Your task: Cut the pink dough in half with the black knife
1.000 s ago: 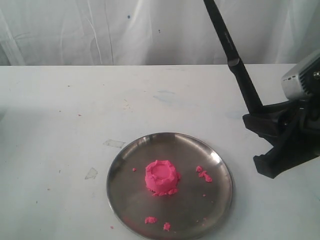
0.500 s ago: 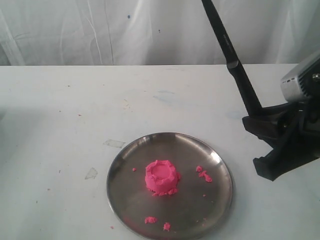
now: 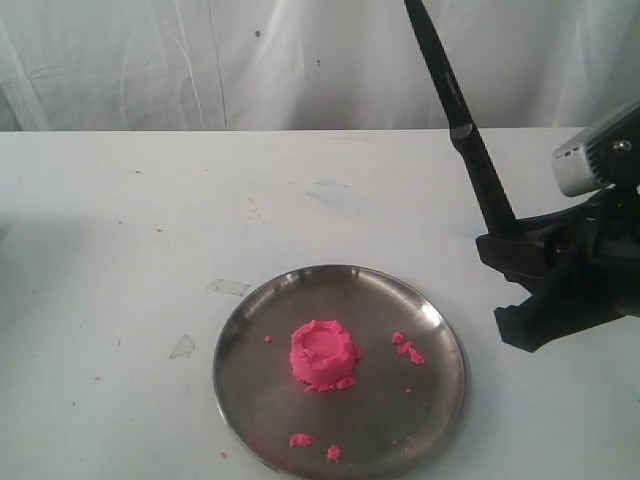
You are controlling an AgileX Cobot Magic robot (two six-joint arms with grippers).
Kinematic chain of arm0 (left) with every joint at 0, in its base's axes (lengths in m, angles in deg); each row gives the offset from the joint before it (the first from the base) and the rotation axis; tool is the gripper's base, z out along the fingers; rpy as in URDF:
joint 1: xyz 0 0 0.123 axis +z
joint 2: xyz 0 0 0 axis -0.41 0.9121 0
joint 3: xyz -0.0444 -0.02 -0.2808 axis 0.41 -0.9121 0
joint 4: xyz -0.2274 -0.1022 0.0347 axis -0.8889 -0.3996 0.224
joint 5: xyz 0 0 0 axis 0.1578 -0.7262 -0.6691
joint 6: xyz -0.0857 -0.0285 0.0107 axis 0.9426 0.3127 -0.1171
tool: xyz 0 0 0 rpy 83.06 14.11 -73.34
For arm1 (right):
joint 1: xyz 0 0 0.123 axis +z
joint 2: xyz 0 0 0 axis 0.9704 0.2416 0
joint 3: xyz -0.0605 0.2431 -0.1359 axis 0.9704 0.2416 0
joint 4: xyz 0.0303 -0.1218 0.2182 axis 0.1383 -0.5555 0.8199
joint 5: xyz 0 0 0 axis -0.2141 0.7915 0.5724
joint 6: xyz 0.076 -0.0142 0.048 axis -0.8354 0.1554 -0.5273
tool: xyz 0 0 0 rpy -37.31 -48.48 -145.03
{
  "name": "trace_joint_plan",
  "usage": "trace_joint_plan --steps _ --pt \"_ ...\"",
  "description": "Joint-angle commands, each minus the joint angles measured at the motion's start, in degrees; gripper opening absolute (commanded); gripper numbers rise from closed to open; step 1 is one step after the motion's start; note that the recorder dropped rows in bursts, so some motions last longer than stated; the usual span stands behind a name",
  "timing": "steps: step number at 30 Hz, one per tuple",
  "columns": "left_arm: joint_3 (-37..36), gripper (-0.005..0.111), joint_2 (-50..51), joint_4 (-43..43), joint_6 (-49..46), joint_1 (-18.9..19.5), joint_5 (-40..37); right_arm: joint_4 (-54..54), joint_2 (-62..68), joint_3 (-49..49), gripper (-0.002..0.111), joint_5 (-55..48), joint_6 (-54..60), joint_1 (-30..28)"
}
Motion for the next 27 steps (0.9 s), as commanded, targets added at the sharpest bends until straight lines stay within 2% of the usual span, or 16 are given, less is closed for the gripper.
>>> trace_joint_plan --steps 1,4,8,11,12,14,16,17,20,22,23,27 --pt "13.3 0.0 14.1 33.5 4.5 0.1 -14.5 1.3 0.1 0.2 0.0 0.7 -0.2 0.2" --pt "15.8 0.0 26.7 34.6 5.2 0.1 -21.1 2.2 0.1 0.2 0.0 0.7 -0.2 0.2" --pt "15.8 0.0 44.4 31.9 9.3 0.1 -24.5 1.7 0.1 0.2 0.0 -1.1 -0.2 0.2" --pt "14.3 0.0 55.4 31.9 24.8 0.0 -24.8 -1.7 0.1 0.2 0.0 -4.8 -3.4 0.2" --pt "13.5 0.0 58.3 33.2 32.9 -0.1 -25.3 -4.5 0.3 0.0 0.0 -7.1 -6.8 0.2" --pt "11.6 0.0 62.3 42.8 47.4 -1.1 -24.1 -12.6 1.3 -0.5 0.0 -10.3 -13.3 0.2" --pt "10.2 0.0 64.7 58.2 51.8 -2.3 -16.6 -19.9 3.0 -1.3 0.0 -12.1 -20.4 0.2" --pt "10.3 0.0 66.2 63.4 50.6 -3.0 -10.5 -22.9 4.3 -2.0 0.0 -12.5 -23.9 0.2" --pt "12.8 0.0 69.9 64.3 49.4 -6.1 2.2 -26.4 9.3 -4.2 0.0 -15.4 -27.4 0.2" --pt "15.5 0.0 71.3 66.8 53.6 -9.0 1.6 -25.9 13.1 -5.5 0.0 -18.1 -27.4 0.3" --pt "17.2 0.0 72.0 70.2 56.4 -10.9 -1.2 -25.8 15.3 -6.3 0.0 -19.2 -27.4 0.7" --pt "23.9 0.0 74.1 90.8 69.2 -17.5 -10.5 -26.7 23.4 -9.4 0.0 -20.9 -27.3 3.1"
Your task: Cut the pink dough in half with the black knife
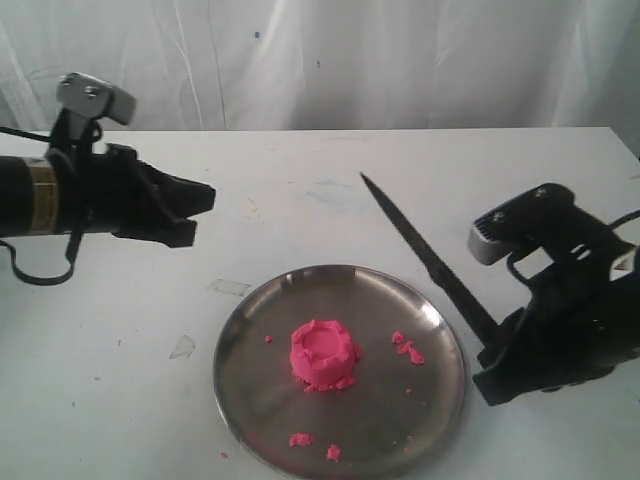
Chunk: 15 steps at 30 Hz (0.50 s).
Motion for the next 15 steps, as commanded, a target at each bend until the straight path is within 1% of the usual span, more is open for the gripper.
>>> trace_joint_plan --steps 1,2,5,8,9,12,14,15 --pt "7.2 0.0 2.1 18.1 15.1 -6.7 -6.1 -0.9 8.1 -3.8 0.0 -3.0 -0.5 2.4" --pt "8.3 0.0 2.5 18.1 17.3 -7.3 -5.3 -0.9 10.1 -5.0 0.0 -4.9 -0.5 2.9" --pt "11.4 0.0 3.1 18.1 18.5 -8.6 -0.8 -1.1 14.8 -8.6 0.0 -11.3 -0.4 4.7" --pt "12.5 0.0 4.2 18.1 18.8 -8.9 3.1 -3.9 17.2 -10.1 0.0 -10.1 -0.4 6.4" --pt "12.5 0.0 5.0 18.1 18.8 -8.9 3.1 -4.4 17.9 -10.1 0.0 -7.8 -0.4 6.9" --pt "12.5 0.0 8.4 18.1 18.8 -8.9 3.1 -3.3 18.1 -10.1 0.0 -8.6 1.3 7.0" --pt "12.5 0.0 12.0 15.5 18.8 -9.3 6.2 -1.1 18.1 -10.1 0.0 -9.6 4.3 7.0" --pt "12.5 0.0 14.4 12.4 18.8 -9.6 9.9 -1.0 18.1 -10.1 0.0 -9.6 4.4 7.0"
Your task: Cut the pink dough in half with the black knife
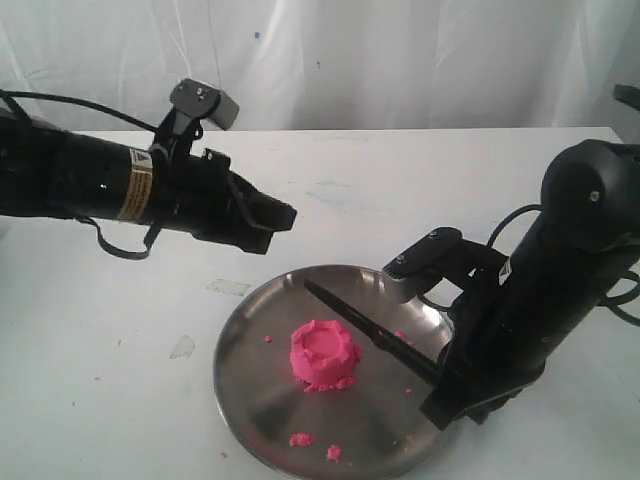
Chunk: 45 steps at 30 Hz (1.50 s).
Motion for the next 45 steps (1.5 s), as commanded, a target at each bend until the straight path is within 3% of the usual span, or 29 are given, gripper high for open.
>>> trace_joint_plan --steps 1,20,26,32,45 --pt "0.2 0.0 6.8 -6.9 0.6 -1.0 8.8 1.9 0.0 -0.3 0.0 -0.7 2.9 0.2" --pt "-1.5 0.0 12.8 -11.1 -2.7 -1.0 5.8 2.0 3.2 -0.3 0.0 -2.1 6.2 0.5" --pt "-1.5 0.0 13.0 -12.5 -5.9 -1.0 5.5 -3.2 3.2 -0.3 0.0 2.6 5.6 4.8" --pt "-1.5 0.0 13.1 -13.8 -7.7 -1.0 5.3 -13.7 3.2 -0.3 0.0 7.3 -3.6 7.6" --pt "-1.5 0.0 13.1 -13.7 -7.7 -1.0 5.6 -13.8 3.6 -0.3 0.0 6.0 -3.8 7.6"
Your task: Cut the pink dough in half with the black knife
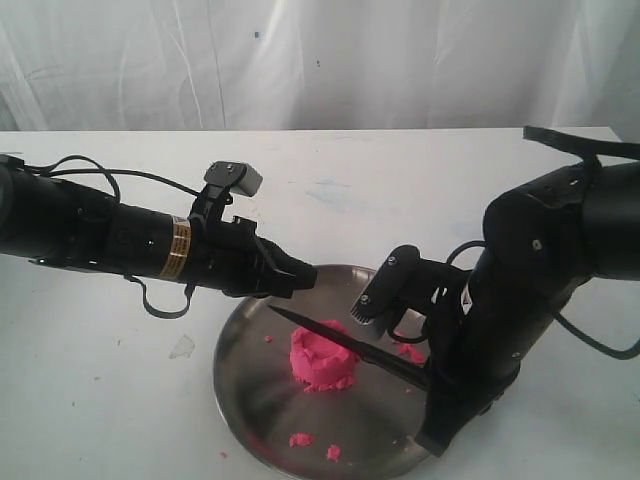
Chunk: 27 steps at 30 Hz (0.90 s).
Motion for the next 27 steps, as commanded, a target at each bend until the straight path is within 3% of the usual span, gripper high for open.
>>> trace_joint_plan --steps 1,27 --pt "-0.3 0.0 -0.1 0.5 -0.2 -0.3 0.2 -0.3 0.5 -0.2 0.0 0.1 -0.3 0.1" --pt "-0.3 0.0 2.7 5.7 -1.4 -0.3 -4.2 0.3 2.4 -0.2 0.0 0.5 -0.3 0.1"
